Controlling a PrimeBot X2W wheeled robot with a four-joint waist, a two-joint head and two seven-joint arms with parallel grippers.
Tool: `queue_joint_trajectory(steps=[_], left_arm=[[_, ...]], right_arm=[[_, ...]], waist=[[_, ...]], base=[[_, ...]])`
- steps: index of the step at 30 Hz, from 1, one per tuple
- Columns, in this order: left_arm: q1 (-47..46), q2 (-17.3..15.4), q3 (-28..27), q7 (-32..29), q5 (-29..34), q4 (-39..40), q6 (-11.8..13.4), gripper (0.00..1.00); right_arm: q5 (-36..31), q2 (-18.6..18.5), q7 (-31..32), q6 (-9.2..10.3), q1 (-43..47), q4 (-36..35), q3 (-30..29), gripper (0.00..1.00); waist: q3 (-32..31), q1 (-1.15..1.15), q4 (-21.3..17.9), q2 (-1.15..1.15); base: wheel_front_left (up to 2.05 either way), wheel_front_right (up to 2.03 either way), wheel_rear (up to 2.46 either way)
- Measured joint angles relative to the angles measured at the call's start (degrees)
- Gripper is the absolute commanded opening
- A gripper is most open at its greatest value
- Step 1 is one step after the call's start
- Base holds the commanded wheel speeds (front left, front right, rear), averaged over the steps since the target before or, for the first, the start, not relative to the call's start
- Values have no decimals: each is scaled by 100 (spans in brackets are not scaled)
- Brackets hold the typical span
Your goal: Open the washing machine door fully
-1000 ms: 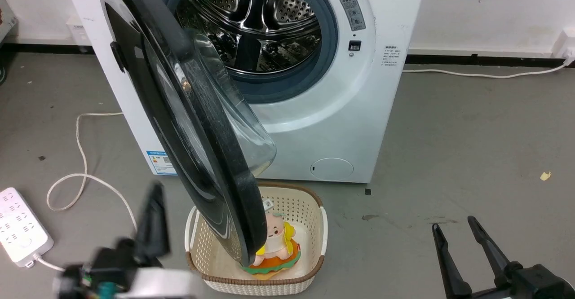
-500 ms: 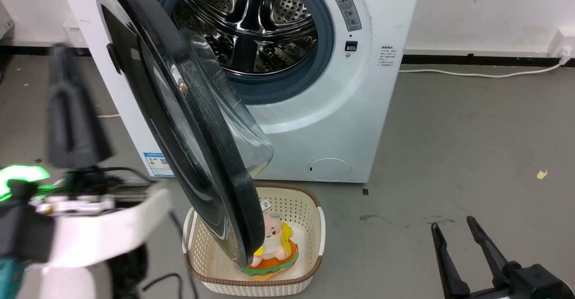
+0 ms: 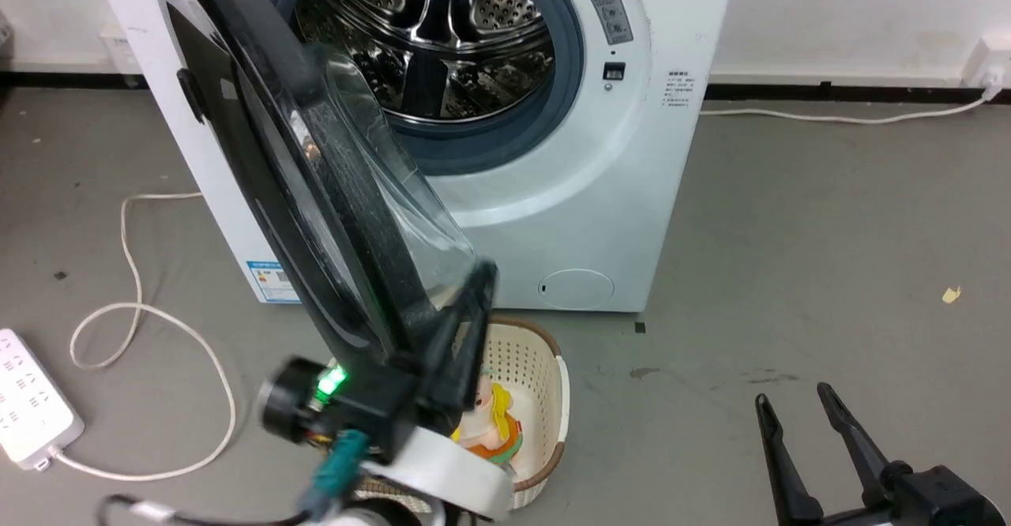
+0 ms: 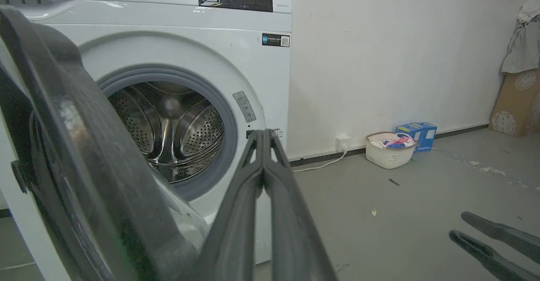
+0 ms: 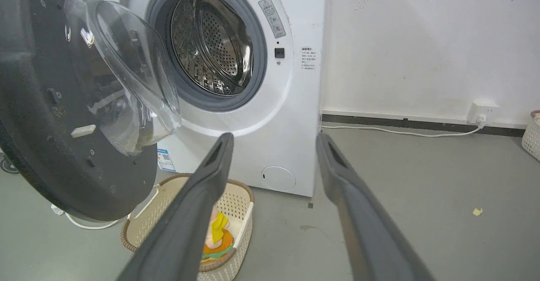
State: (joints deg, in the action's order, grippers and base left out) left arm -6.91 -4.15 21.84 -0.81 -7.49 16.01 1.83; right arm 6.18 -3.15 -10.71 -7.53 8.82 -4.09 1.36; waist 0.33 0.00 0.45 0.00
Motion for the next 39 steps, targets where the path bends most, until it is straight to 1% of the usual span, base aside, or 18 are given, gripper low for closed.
queue_joint_trajectory(steps=[5,10,16,21,26,34,39], left_arm=[[78,49,175,130,-205,-842,11,0],[79,88,140,180,-353,-1749,121,0],[53,87,30,460,-432,-2371,180,0],[10,83,-9,627,-474,-2540,207,0],[125,11,-35,677,-532,-2515,213,0],[412,-175,-71,630,-586,-2337,267,0],[525,-346,-308,587,-698,-2259,379,0]], right_arm=[[-13,0,0,0,-54,31,23,100],[-78,0,0,0,-118,66,76,100],[-105,0,1,0,-118,82,68,100],[-105,0,2,0,-113,124,67,100],[-102,0,12,0,-101,138,77,100],[-85,2,35,0,-14,136,122,100],[-66,3,63,0,19,132,186,100]], waist=[[113,0,-23,0],[176,0,-64,0],[167,0,-25,0],[91,0,110,0],[-47,0,340,0],[-204,0,970,0],[-265,0,1422,0]], base=[[0,0,0],[0,0,0],[0,0,0],[0,0,0],[0,0,0],[0,0,0],[0,0,0]])
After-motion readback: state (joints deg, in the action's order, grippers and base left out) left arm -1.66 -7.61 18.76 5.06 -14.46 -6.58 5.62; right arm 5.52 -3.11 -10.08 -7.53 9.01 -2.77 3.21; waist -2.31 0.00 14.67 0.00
